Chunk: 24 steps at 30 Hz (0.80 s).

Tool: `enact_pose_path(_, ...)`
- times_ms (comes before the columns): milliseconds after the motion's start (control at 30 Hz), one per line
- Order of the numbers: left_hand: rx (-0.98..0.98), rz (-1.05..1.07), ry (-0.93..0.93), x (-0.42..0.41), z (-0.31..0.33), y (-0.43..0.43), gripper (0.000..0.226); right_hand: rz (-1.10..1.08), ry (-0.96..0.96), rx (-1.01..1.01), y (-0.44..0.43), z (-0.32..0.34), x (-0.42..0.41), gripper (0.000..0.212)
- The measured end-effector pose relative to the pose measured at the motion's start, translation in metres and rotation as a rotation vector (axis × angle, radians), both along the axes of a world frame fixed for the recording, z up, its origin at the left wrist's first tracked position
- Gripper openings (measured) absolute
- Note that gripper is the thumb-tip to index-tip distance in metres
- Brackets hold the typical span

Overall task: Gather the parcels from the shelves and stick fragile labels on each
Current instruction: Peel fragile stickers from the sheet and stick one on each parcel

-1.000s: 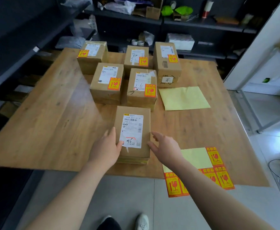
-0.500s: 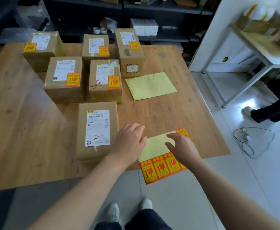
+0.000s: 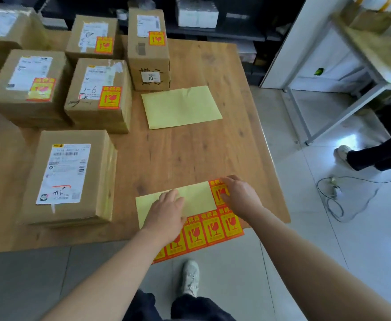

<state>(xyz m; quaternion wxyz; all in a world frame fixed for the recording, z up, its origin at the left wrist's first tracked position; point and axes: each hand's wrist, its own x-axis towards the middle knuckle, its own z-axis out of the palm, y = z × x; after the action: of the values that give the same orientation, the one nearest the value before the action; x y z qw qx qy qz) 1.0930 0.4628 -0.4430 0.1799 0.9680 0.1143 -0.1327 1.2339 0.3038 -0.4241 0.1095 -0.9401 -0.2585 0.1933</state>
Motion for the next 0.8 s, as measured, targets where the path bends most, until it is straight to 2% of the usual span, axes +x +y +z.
enact_pose_path(233, 0.042, 0.110, -0.028, 0.002, -0.004, -0.012, 0.057, 0.167, 0.009, -0.053, -0.003, -0.013, 0.031, 0.039)
enact_pose_path(367, 0.032, 0.153, -0.028, 0.003, -0.003, -0.018, 0.056, 0.213, 0.045, -0.040, -0.002, -0.011, 0.038, 0.031)
enact_pose_path(500, 0.002, 0.203, -0.008, 0.006, -0.002, -0.022, 0.060, 0.001, 0.304, 0.183, -0.001, -0.006, 0.036, 0.023)
enact_pose_path(633, -0.258, 0.406, -0.102, 0.022, 0.009, -0.028, 0.062, -0.108, 0.480, 0.396, -0.006, 0.004, 0.031, 0.022)
enact_pose_path(700, -0.301, 0.431, -0.146, 0.033, 0.015, -0.029, 0.056, -0.109, 0.536, 0.449, -0.008, 0.008, 0.029, 0.021)
enact_pose_path(800, -0.317, 0.430, -0.169, 0.046, 0.025, -0.028, 0.027, -0.089, 0.577, 0.487, -0.011, 0.014, 0.027, 0.019)
